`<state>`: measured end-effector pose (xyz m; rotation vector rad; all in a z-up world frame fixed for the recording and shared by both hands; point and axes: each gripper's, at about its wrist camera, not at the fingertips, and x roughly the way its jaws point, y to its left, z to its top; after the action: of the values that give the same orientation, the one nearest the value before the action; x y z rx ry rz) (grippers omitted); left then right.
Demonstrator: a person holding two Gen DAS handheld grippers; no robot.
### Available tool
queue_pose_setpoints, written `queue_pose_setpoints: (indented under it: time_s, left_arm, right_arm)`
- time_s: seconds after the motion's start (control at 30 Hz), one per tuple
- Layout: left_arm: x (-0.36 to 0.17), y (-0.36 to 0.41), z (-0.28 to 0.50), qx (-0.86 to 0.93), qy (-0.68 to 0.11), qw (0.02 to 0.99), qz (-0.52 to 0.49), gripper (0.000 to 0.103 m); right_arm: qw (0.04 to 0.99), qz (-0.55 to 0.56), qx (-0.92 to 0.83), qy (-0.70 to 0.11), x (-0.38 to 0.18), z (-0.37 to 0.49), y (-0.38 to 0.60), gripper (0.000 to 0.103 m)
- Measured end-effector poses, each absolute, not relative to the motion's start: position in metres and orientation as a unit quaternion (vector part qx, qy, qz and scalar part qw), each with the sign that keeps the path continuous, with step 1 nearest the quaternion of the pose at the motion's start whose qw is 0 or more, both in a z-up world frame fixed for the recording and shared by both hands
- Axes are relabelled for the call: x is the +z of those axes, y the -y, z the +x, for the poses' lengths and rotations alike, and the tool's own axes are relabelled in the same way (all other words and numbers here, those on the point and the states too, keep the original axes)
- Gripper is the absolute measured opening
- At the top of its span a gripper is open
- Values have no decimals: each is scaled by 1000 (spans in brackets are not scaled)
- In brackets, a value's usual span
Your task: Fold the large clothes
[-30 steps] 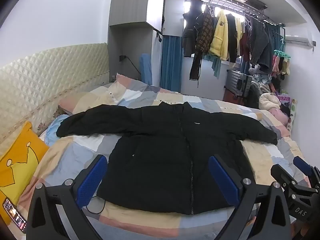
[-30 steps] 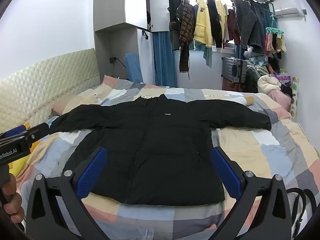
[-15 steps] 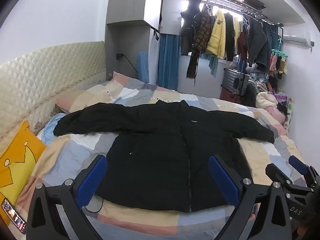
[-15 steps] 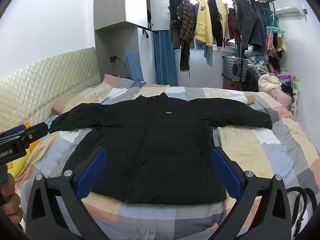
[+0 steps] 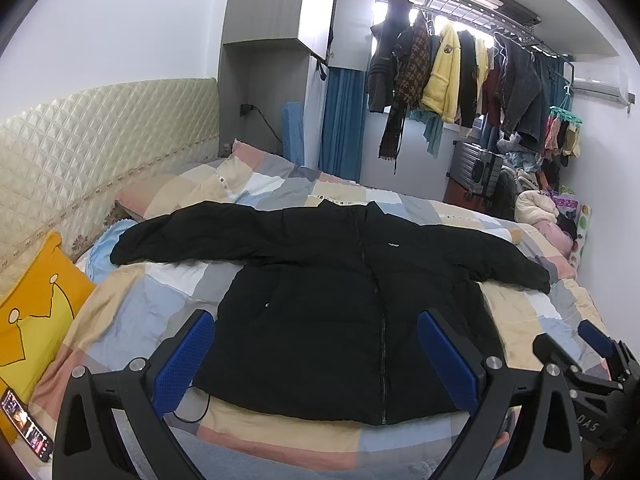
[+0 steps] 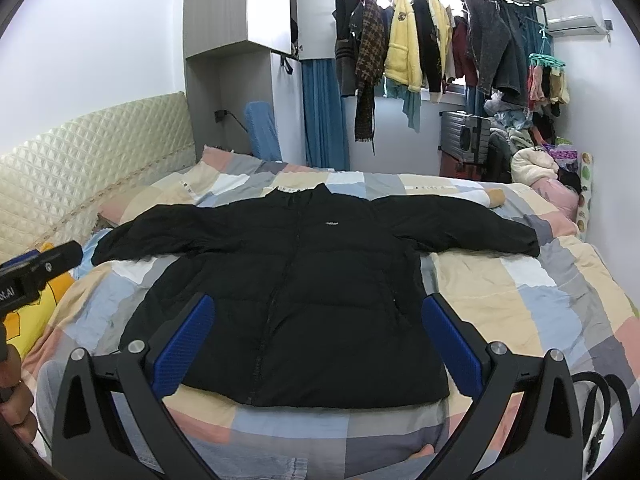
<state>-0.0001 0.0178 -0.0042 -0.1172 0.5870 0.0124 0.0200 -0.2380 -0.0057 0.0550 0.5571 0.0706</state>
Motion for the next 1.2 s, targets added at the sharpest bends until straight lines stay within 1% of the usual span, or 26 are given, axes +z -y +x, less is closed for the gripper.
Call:
queue_pose_setpoints:
  time_s: [1.2]
  left_arm:
    - [-3, -32, 1, 19, -290, 955, -66, 102]
  right_arm:
    - [960, 20, 36, -275, -5, 27, 238, 103]
